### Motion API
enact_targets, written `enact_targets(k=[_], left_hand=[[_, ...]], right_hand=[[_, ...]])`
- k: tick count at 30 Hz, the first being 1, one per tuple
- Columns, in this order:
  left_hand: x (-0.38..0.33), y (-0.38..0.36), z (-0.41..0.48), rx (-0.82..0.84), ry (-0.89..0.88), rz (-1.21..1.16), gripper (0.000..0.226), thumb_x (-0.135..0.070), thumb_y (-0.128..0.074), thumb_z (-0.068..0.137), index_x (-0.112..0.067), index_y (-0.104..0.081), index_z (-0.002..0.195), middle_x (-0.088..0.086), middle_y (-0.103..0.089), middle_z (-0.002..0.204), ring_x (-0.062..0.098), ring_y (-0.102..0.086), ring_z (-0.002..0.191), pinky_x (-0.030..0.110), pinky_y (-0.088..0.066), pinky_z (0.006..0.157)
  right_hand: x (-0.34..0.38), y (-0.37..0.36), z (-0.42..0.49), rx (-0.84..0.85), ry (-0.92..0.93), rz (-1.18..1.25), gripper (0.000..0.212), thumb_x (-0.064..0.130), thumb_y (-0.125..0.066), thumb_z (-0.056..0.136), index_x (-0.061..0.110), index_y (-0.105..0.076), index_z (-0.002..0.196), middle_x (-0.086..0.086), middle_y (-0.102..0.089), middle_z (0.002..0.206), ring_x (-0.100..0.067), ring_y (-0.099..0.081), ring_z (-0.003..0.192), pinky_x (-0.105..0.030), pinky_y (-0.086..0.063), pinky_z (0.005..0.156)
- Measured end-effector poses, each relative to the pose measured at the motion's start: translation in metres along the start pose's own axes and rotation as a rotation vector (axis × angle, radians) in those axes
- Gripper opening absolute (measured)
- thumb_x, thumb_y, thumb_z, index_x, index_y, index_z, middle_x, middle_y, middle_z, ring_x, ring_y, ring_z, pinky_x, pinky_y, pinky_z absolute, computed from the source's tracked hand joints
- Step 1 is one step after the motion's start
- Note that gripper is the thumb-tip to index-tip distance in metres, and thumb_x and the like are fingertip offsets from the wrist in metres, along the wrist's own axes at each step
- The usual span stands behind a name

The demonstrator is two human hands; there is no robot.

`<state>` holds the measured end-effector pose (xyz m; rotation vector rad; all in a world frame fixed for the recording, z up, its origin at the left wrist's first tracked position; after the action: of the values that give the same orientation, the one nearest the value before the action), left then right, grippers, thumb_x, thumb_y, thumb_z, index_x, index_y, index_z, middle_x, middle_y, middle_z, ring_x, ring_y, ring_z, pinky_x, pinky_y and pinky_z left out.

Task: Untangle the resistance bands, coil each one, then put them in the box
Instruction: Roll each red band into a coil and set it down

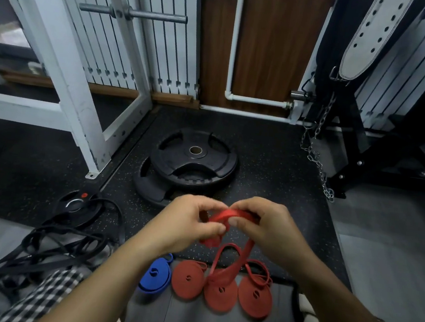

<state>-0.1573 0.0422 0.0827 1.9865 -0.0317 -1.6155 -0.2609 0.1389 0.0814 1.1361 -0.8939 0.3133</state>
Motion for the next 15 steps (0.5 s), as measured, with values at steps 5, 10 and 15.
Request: enact_targets(k=[5,10,15], left_hand=[[-0.001,-0.004,-0.004,-0.129,0.057,-0.137,0.012,0.001,-0.071,0.075,-0.011,-0.069,0.080,0.014,-0.066,0.067,0.005,-0.059,0.050,0.014,-0.046,0.048],[-0.003,-0.001,-0.002,-0.180,-0.005,-0.267,0.014,0.001,-0.072,0.072,-0.007,-0.071,0.084,0.014,-0.062,0.067,0.016,-0.057,0.061,0.020,-0.048,0.055],[-0.007,0.001,0.000,-0.257,-0.041,-0.454,0.016,0.003,-0.070,0.071,-0.010,-0.071,0.080,-0.001,-0.066,0.062,0.008,-0.060,0.060,0.015,-0.049,0.056]], right_hand=[[0.006,0.001,-0.001,-0.018,-0.021,0.211,0.024,0.013,-0.073,0.077,0.035,-0.065,0.079,0.005,-0.069,0.079,-0.007,-0.064,0.077,-0.023,-0.052,0.073],[0.004,0.004,-0.001,-0.028,-0.036,0.451,0.016,0.018,-0.075,0.071,0.030,-0.072,0.081,0.005,-0.063,0.086,-0.006,-0.061,0.075,-0.021,-0.051,0.068],[-0.001,0.002,-0.001,-0.010,-0.099,0.730,0.028,0.024,-0.069,0.067,0.014,-0.068,0.093,-0.001,-0.072,0.087,-0.013,-0.068,0.083,-0.020,-0.053,0.073]])
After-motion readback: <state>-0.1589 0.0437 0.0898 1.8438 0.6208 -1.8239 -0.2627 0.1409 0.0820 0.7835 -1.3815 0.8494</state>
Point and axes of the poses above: each hand's wrist, its own z-axis towards the middle knuckle, its own y-axis out of the back of the hand, x = y × z, the point moved 5 cm from there along z, towards the middle knuckle
